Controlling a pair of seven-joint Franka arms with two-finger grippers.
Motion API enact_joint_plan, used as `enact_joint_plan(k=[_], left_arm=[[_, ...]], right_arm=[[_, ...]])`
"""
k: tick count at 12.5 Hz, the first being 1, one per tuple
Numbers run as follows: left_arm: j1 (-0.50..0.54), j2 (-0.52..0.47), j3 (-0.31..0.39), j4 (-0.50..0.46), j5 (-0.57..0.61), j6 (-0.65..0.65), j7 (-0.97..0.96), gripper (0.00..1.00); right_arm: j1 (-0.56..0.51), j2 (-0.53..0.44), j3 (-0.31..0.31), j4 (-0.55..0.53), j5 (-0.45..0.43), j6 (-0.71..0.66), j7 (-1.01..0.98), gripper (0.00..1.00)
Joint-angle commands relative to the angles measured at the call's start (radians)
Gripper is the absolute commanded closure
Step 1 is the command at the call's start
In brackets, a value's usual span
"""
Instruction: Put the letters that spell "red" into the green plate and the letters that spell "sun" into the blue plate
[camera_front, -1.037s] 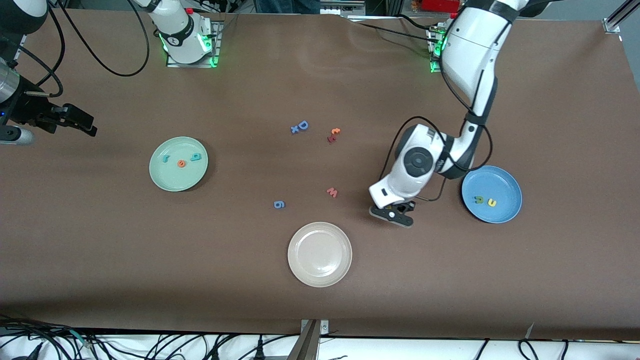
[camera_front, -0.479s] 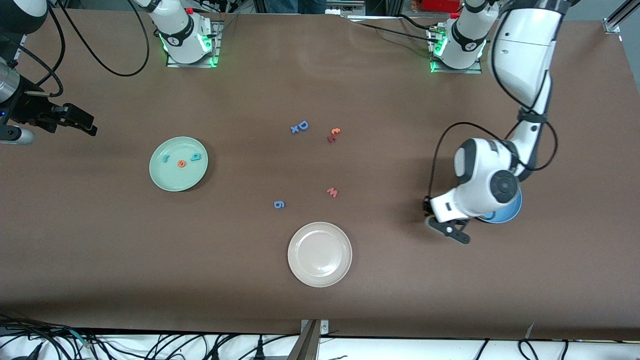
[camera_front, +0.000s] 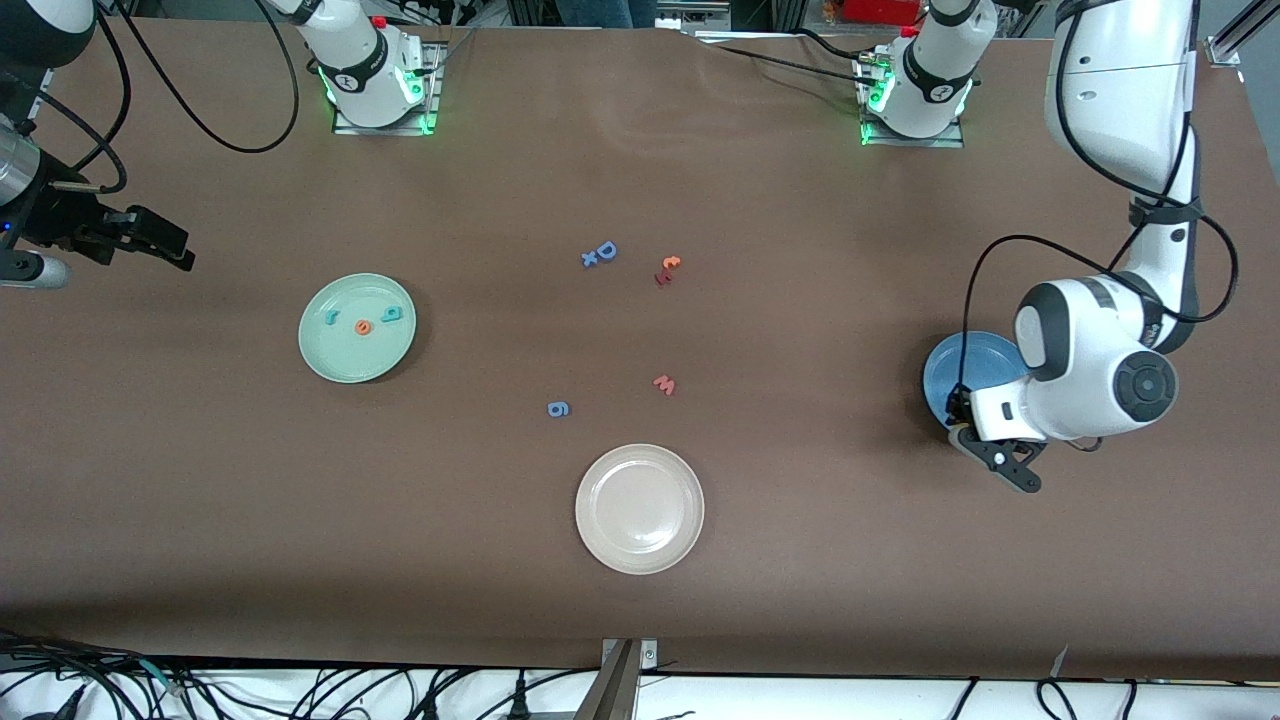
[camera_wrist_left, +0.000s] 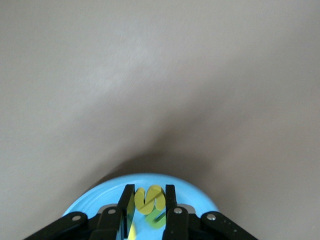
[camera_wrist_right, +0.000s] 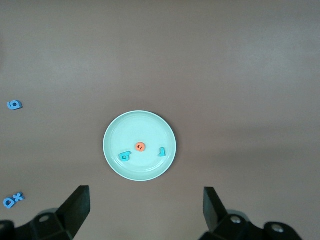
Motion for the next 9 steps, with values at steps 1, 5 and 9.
enact_joint_plan(k=[1,5,9], left_arm=[[0.037,0.004,0.004,-0.009,0.047,-0.016,0.082,0.84],[0.063,0.029,0.004,-0.022,0.055,-0.016,0.084,0.03],[0.057,-0.015,-0.007,-0.006,0.055,-0.033,0.074,0.0]], right_arm=[[-0.012,-0.011,0.009,-0.001,0.016,-0.012,0.01,0.0],[-0.012,-0.011,0.009,-0.001,0.016,-0.015,0.01,0.0],[-0.012,-0.011,0.009,-0.001,0.016,-0.015,0.011,0.0]])
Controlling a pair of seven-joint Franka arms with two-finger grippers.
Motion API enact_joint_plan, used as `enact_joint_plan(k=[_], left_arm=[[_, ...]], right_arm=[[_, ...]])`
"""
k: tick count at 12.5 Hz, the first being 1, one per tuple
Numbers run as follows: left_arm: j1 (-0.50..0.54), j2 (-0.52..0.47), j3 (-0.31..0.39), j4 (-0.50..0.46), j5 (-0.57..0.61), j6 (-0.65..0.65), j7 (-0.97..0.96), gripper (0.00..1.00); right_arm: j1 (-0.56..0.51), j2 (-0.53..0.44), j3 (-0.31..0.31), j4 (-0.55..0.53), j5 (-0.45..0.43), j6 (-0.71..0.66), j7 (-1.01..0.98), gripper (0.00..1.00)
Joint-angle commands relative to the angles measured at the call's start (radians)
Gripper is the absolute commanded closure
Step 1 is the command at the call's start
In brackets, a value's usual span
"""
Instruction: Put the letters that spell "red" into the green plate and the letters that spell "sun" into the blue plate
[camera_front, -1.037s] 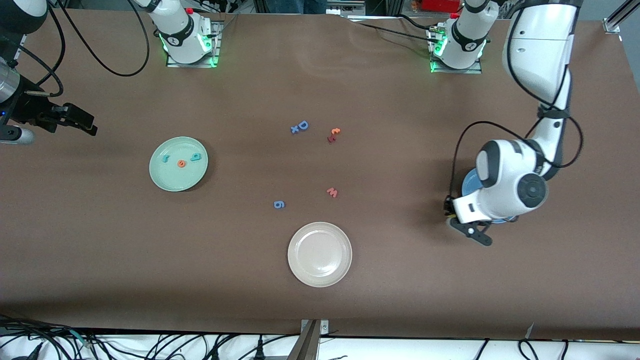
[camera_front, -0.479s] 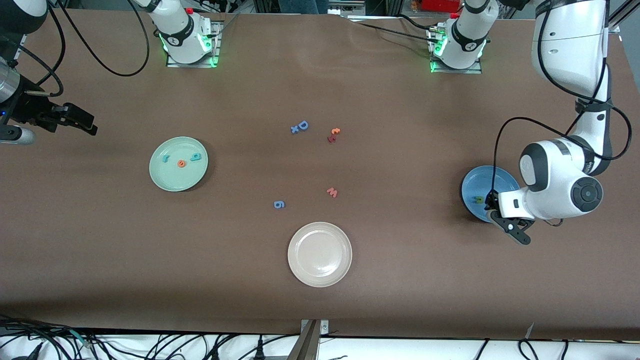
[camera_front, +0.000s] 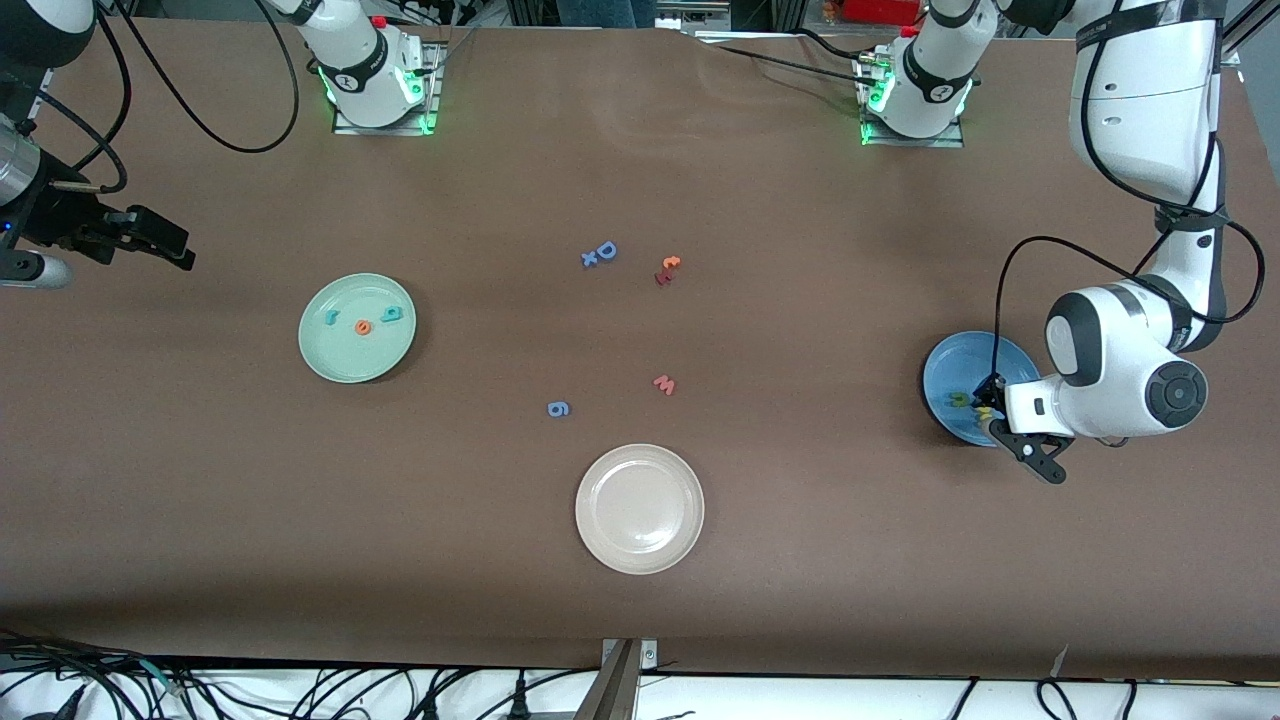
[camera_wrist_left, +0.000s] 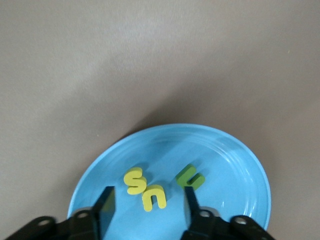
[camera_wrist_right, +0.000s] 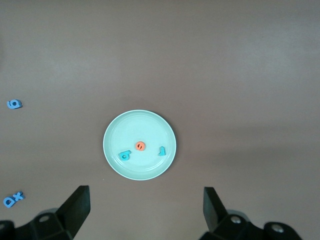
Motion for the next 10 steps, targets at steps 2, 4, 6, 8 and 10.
enact_joint_plan(k=[2,4,6,8,10], left_arm=[[-0.012,-0.106,-0.012,0.013,0.023,-0.045,0.0,0.0],[-0.011,-0.168,-0.017,0.023,0.02,-0.089,-0.002,0.0],[0.0,-0.214,-0.015,0.098,0.013,-0.213,-0.056,0.0],[-0.003,-0.229,-0.018,0.206,0.025,-0.369,-0.208,0.0],[-0.012,-0.257,-0.027,0.269,0.048,-0.481,-0.36,0.0]], right_arm=[[-0.012,-0.011,0.009,-0.001,0.016,-0.013,0.01,0.0],[-0.012,-0.011,0.009,-0.003,0.016,-0.013,0.01,0.0],[-0.012,-0.011,0.009,-0.001,0.016,-0.013,0.01,0.0],[-0.012,-0.011,0.009,-0.001,0.016,-0.013,0.01,0.0],[-0.012,-0.011,0.009,-0.001,0.016,-0.013,0.01,0.0]])
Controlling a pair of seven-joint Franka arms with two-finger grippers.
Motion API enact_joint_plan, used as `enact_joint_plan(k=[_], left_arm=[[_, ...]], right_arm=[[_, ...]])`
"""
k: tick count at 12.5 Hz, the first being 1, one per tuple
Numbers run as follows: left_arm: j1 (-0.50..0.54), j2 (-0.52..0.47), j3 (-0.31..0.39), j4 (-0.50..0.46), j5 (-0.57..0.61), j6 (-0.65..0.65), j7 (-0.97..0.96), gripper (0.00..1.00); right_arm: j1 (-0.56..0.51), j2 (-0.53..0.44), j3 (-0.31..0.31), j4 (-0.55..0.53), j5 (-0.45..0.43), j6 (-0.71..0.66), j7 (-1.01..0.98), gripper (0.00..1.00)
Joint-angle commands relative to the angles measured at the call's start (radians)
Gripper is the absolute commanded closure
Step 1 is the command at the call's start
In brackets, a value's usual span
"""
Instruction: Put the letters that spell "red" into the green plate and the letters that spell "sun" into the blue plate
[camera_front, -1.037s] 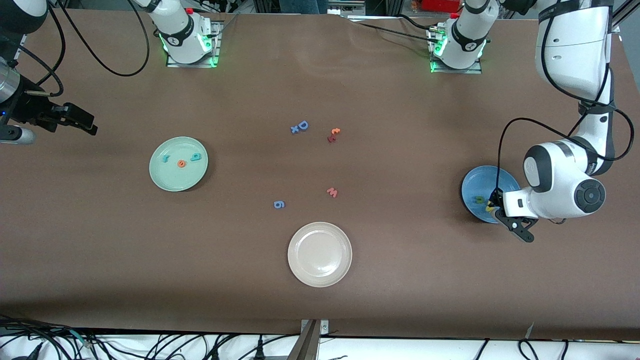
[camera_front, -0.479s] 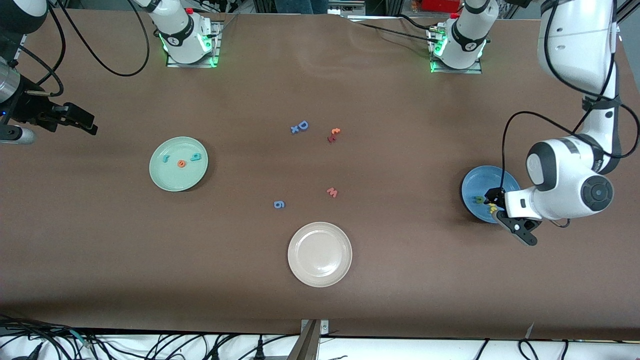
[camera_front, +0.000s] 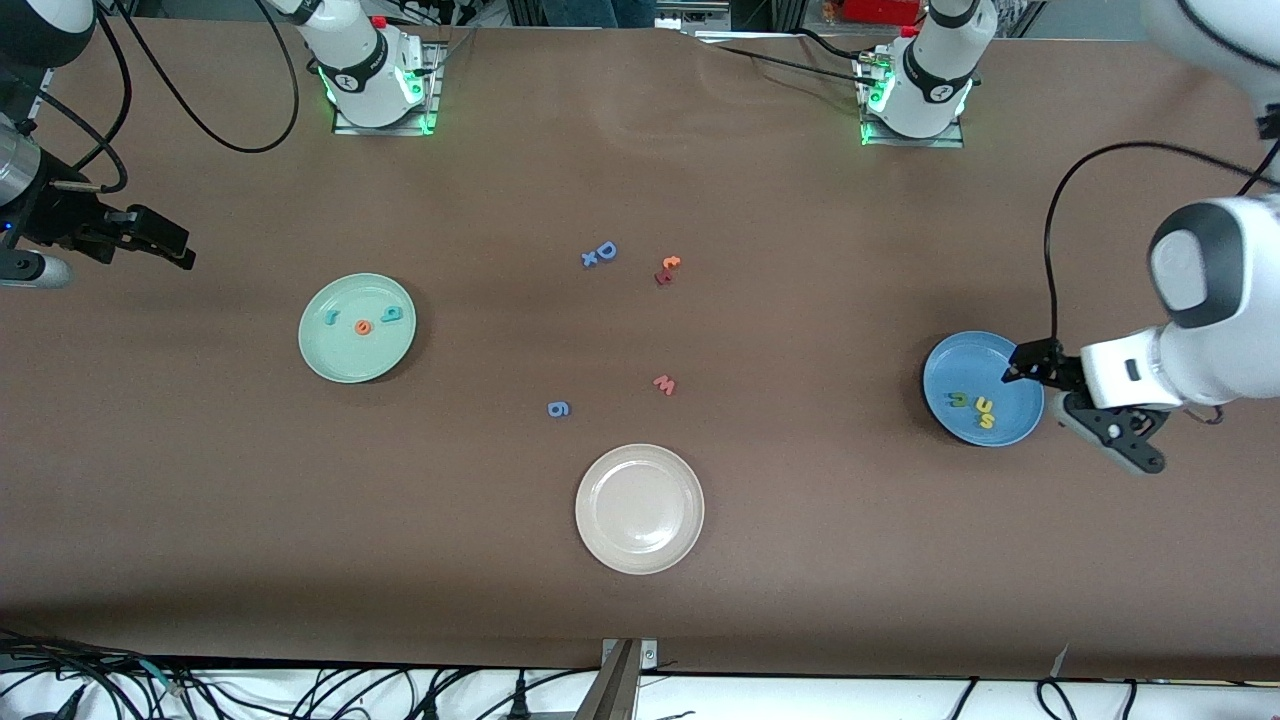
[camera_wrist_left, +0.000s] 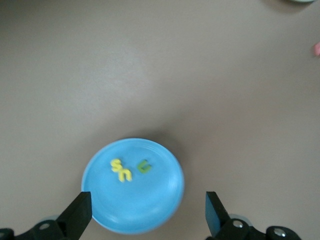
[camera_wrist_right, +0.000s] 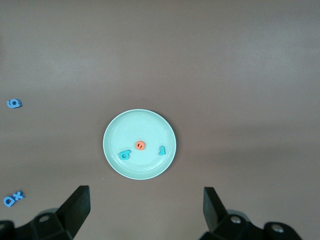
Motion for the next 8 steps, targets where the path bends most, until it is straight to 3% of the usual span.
enact_joint_plan(k=[1,3,6,7,8], left_arm=[[-0.011,-0.046,-0.046,0.058,0.092,-0.096,-0.216,0.0],[0.029,-0.098,-0.167,0.053,0.21,-0.095,-0.372,0.0],[0.24,-0.124,-0.438,0.035,0.266,-0.095,-0.505,0.0],[0.276,-0.14,-0.49,0.024,0.289,-0.095,-0.537,0.0],[0.275,-0.15,-0.5,0.02,0.29,-0.095,-0.568,0.0]], right_arm=[[-0.012,-0.011,0.009,-0.001,0.016,-0.01,0.01,0.0],[-0.012,-0.011,0.009,-0.001,0.016,-0.01,0.01,0.0],[-0.012,-0.011,0.009,-0.001,0.016,-0.01,0.011,0.0],[-0.012,-0.011,0.007,-0.001,0.016,-0.01,0.01,0.0],[-0.012,-0.011,0.009,-0.001,0.016,-0.01,0.011,0.0]])
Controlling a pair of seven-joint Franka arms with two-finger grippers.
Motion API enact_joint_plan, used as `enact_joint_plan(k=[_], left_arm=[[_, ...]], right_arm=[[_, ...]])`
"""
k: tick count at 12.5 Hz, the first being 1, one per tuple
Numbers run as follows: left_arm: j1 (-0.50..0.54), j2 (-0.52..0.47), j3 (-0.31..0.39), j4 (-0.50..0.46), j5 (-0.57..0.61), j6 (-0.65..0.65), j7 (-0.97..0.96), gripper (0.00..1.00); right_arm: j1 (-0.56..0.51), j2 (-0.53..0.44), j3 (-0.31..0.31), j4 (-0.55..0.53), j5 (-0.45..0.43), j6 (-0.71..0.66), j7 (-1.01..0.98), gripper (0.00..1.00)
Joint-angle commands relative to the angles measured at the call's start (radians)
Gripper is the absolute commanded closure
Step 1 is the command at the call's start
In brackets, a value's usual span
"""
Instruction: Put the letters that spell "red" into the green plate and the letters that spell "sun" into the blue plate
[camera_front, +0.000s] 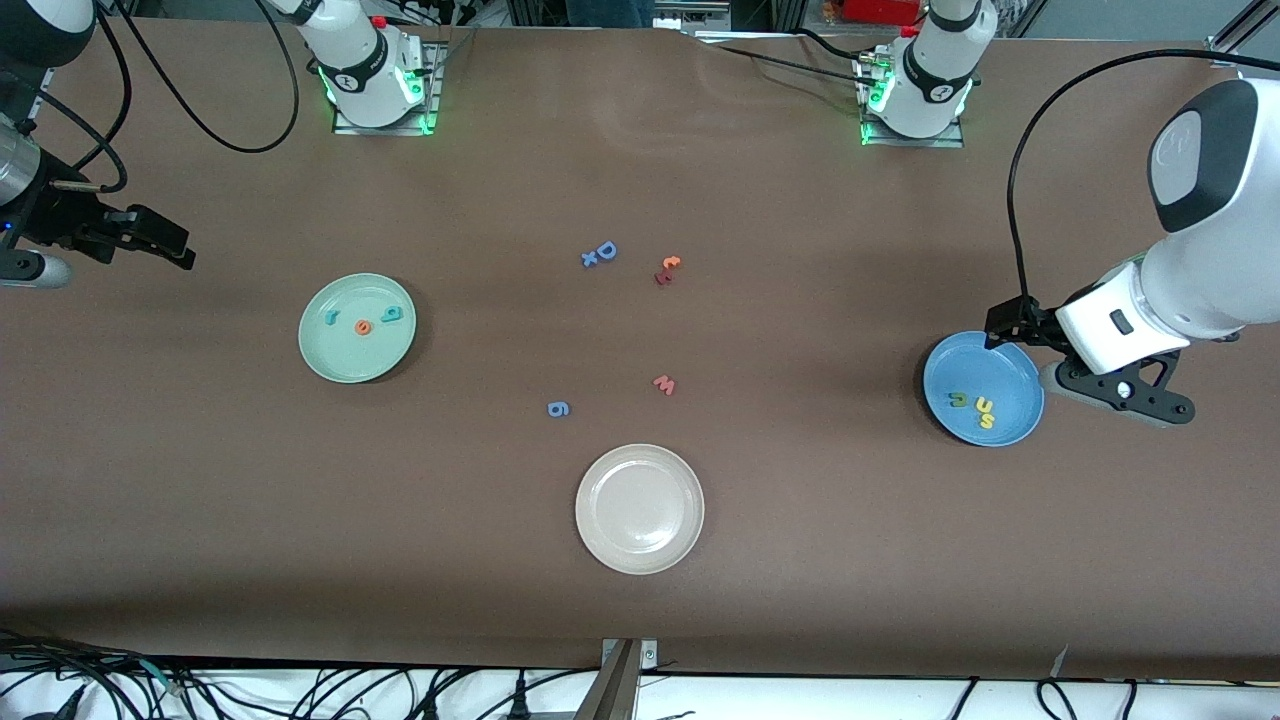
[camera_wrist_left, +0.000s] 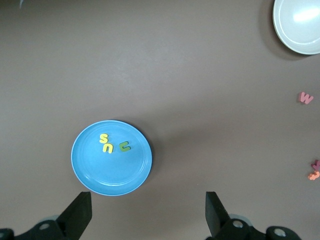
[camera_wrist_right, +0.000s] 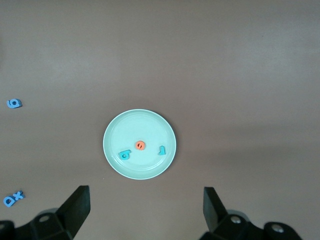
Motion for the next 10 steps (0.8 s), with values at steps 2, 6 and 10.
enact_joint_plan(k=[2,6,10], left_arm=[[0.04,-0.034,-0.058,-0.022,0.034,-0.033,-0.058,0.0],[0.042,-0.033,-0.058,-0.023,0.032,-0.036,-0.061,0.0],[0.048,-0.025,-0.053,-0.017,0.025,-0.036,-0.197,0.0]], right_arm=[[-0.012,-0.011,0.009,-0.001,0.016,-0.01,0.01,0.0],[-0.012,-0.011,0.007,-0.001,0.009,-0.009,0.01,0.0],[-0.012,-0.011,0.007,0.0,0.003,-0.009,0.01,0.0]])
